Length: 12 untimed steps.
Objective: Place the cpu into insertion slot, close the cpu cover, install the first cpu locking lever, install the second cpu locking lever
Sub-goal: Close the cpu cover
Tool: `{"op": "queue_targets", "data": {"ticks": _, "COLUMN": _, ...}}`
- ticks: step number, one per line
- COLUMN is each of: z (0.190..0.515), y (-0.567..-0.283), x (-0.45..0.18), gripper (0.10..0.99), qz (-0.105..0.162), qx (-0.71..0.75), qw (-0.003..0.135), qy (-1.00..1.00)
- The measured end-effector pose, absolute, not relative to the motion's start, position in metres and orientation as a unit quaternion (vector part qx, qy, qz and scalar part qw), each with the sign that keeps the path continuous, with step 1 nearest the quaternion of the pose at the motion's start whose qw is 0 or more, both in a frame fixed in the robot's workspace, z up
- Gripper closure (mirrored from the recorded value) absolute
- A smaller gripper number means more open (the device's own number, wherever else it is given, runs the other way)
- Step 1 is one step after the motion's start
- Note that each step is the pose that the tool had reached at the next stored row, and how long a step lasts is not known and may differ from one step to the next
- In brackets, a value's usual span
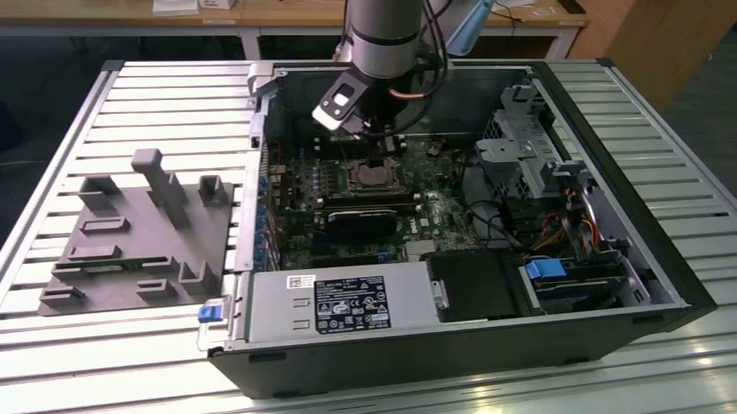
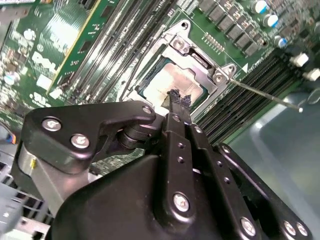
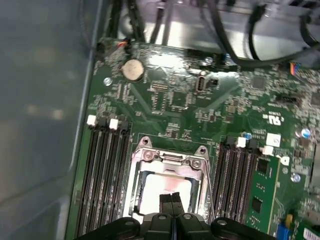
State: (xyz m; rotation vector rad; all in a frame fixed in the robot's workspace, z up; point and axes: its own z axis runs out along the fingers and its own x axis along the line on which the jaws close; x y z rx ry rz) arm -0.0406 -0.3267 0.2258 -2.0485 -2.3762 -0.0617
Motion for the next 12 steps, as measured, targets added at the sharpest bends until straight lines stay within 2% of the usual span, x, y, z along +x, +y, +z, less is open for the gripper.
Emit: {"op": "queue_targets", "data": {"ticks": 12, "z": 0.2253, "y": -0.3267, "x": -0.0406, "gripper": 0.984, "qz": -0.019, "qx": -0.566, "qw": 0.004, "qy": -0.824}}
